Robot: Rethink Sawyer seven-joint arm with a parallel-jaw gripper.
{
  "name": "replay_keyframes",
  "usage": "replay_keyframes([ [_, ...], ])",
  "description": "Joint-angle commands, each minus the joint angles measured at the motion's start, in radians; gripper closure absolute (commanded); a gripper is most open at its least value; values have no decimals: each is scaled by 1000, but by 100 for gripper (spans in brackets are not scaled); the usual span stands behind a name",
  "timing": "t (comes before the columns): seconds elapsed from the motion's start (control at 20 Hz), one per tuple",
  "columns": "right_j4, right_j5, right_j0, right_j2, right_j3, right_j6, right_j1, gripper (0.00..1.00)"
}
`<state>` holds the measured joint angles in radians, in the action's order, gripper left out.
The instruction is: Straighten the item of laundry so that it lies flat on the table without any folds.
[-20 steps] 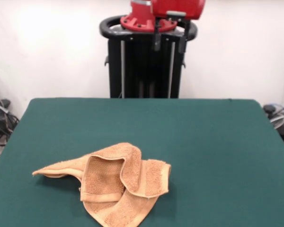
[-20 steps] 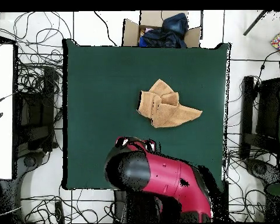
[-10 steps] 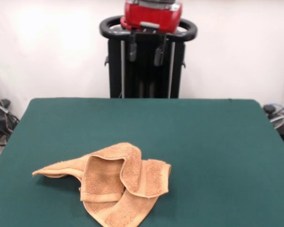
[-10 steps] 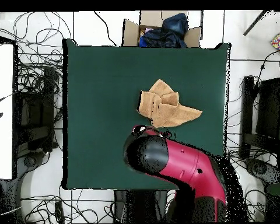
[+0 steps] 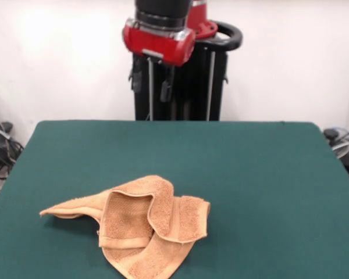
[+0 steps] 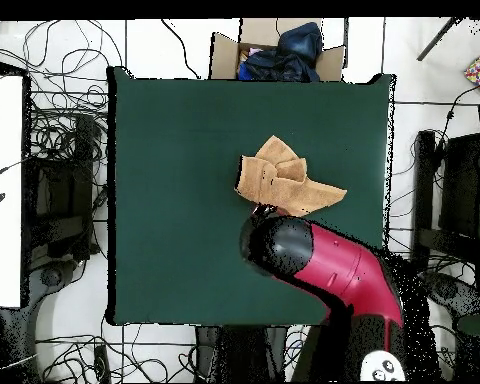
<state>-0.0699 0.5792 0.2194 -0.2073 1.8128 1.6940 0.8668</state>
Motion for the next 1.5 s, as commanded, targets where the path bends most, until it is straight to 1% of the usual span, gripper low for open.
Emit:
replay_keyframes([
  [0.05,-85,-40,18,-27,-80,332,-140,0],
  [0.15,-100,-2,6,-52,-110,364,-162,0],
  [0.25,-113,-8,-2,-66,-128,379,-174,0],
  [0.3,-118,10,-9,-79,-140,390,-181,0],
  [0.45,-145,9,2,-71,-146,386,-199,0],
  [0.55,-176,6,-7,-82,-150,424,-212,0],
  [0.65,-177,20,-20,-101,-168,433,-219,0],
  [0.85,-224,51,-51,-133,-180,507,-236,0],
  [0.9,-231,59,-49,-134,-187,505,-243,0],
  [1.05,-307,67,-54,-125,-166,578,-248,0],
  [1.25,-355,113,-69,-137,-179,645,-273,0],
  [1.4,-389,73,-72,-134,-173,672,-281,0],
  [1.5,-402,75,-83,-147,-184,703,-291,0],
])
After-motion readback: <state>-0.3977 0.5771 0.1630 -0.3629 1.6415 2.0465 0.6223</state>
